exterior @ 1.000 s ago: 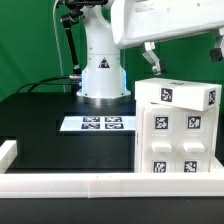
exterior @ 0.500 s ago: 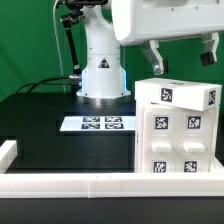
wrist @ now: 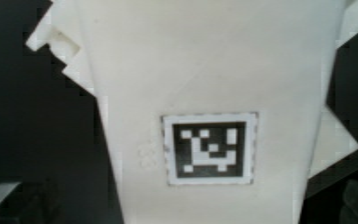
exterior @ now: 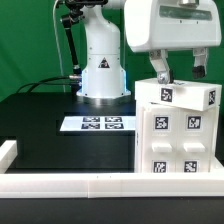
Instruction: Assemble cabinet
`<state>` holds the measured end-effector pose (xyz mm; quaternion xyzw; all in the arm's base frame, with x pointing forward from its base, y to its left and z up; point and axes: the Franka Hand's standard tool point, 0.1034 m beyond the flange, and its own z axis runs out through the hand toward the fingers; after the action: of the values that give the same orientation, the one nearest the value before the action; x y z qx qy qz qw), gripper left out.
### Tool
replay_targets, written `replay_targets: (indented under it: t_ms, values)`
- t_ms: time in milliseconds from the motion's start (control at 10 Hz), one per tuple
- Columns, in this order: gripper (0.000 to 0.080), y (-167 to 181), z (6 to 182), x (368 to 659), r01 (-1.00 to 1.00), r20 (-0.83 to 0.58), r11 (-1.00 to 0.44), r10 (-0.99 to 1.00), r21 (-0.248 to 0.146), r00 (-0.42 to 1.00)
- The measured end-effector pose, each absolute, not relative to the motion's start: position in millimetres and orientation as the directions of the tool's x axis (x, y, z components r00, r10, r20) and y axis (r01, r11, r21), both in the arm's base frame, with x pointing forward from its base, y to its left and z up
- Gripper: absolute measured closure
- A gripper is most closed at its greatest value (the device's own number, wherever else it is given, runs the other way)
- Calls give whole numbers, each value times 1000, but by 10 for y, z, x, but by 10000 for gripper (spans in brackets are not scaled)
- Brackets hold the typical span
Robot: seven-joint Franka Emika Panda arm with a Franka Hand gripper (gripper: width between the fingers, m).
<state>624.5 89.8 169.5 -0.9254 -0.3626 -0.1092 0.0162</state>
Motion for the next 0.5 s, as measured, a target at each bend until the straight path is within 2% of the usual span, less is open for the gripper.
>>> replay_targets:
  t_ms: [500]
  values:
    - [2,869,1588,6209,653,209,-756,646,42,734]
